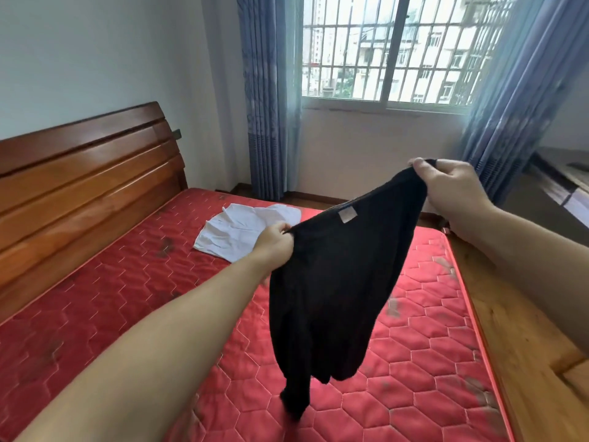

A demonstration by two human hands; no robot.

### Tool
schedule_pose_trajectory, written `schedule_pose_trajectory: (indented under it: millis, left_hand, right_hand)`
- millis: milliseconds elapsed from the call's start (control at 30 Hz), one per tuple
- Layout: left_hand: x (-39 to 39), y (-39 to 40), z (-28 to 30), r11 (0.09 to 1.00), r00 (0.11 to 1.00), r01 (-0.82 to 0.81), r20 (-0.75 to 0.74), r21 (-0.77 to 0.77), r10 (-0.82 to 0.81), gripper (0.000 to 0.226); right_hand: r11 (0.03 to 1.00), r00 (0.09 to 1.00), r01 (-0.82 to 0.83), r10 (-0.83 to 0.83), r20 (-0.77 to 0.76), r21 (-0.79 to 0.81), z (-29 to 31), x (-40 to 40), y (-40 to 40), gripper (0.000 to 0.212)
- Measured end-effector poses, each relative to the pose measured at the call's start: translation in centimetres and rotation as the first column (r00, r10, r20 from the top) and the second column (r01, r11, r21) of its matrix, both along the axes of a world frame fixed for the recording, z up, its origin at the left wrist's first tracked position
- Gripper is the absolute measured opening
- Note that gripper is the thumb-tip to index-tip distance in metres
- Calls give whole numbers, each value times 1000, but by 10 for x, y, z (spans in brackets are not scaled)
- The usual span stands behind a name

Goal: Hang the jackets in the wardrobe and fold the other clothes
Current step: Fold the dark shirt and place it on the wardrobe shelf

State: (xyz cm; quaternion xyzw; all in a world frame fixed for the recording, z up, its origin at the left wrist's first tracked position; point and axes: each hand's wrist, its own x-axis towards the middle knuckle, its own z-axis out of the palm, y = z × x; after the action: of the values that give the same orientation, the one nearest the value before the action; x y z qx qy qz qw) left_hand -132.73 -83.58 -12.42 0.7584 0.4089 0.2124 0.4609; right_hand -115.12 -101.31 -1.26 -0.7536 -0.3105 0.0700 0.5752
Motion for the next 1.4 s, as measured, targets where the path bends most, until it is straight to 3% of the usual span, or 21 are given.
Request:
schedule_pose_trajectory:
  millis: [100, 200, 367, 400, 533, 667, 733, 800, 867, 933, 1033, 1133, 1200, 1267, 1333, 1400]
  left_hand:
    - [4, 4, 7, 997, 997, 77, 31, 26, -78, 24]
    - [6, -1, 13, 971, 978, 209, -25, 120, -207, 37]
    - [11, -10, 18, 849, 876, 458, -299, 263, -380, 22]
    - [13, -10, 18, 837, 862, 478, -325, 266, -389, 15]
    - [30, -13, 23, 864, 865, 449, -353, 229, -356, 26]
    - [49, -20, 25, 883, 882, 397, -369, 248, -293, 21]
    - [55, -27, 26, 856, 843, 456, -429, 245, -326, 21]
    - [56, -34, 27, 829, 774, 527, -510, 189, -375, 11]
    - [55, -36, 25, 814, 688, 574, -591, 87, -421, 30]
    - [58, -34, 17, 798, 606, 603, -657, 13, -448, 36]
    - [73, -28, -5, 725, 512, 685, -758, 76, -404, 15]
    - [92, -20, -25, 696, 537, 693, -780, 189, -322, 13]
    - [109, -7, -41, 650, 531, 699, -825, 298, -192, 18]
    - [126, 7, -56, 681, 592, 629, -799, 374, -107, 21]
    - [145, 20, -66, 858, 743, 443, -642, 259, -189, 20]
    - [164, 33, -71, 969, 891, 245, -400, 22, -216, 20]
  right_hand:
    - [997, 993, 71, -73, -88, -28, -18, 18, -16, 28]
    - [987, 978, 142, -151, -147, -71, -42, 46, -31, 34]
    - [971, 982, 109, -139, -129, -211, -55, 69, -56, 36]
    - [967, 985, 84, -117, -129, -242, -56, 72, -62, 33]
    - [928, 997, -1, -27, -70, -372, -61, 86, -84, 14]
    - [890, 993, -101, 64, -97, -446, -67, 106, -104, 37]
    - [840, 986, -169, 152, -76, -515, -72, 123, -113, 43]
    - [759, 973, -196, 229, -28, -621, -76, 137, -122, 24]
    - [675, 960, -208, 280, -15, -708, -83, 151, -130, 6]
    - [580, 946, -232, 321, -43, -781, -94, 162, -135, 5]
    - [408, 925, -266, 362, -113, -873, -117, 170, -129, 11]
    - [348, 936, -171, 349, -41, -922, -140, 170, -116, 15]
    - [393, 963, -133, 270, -23, -910, -158, 171, -103, 20]
    - [577, 981, -187, 76, -176, -795, -175, 173, -86, 22]
    - [785, 907, -156, -126, -401, -599, -185, 173, -65, 22]
    - [906, 820, -47, -206, -534, -421, -184, 178, -41, 22]
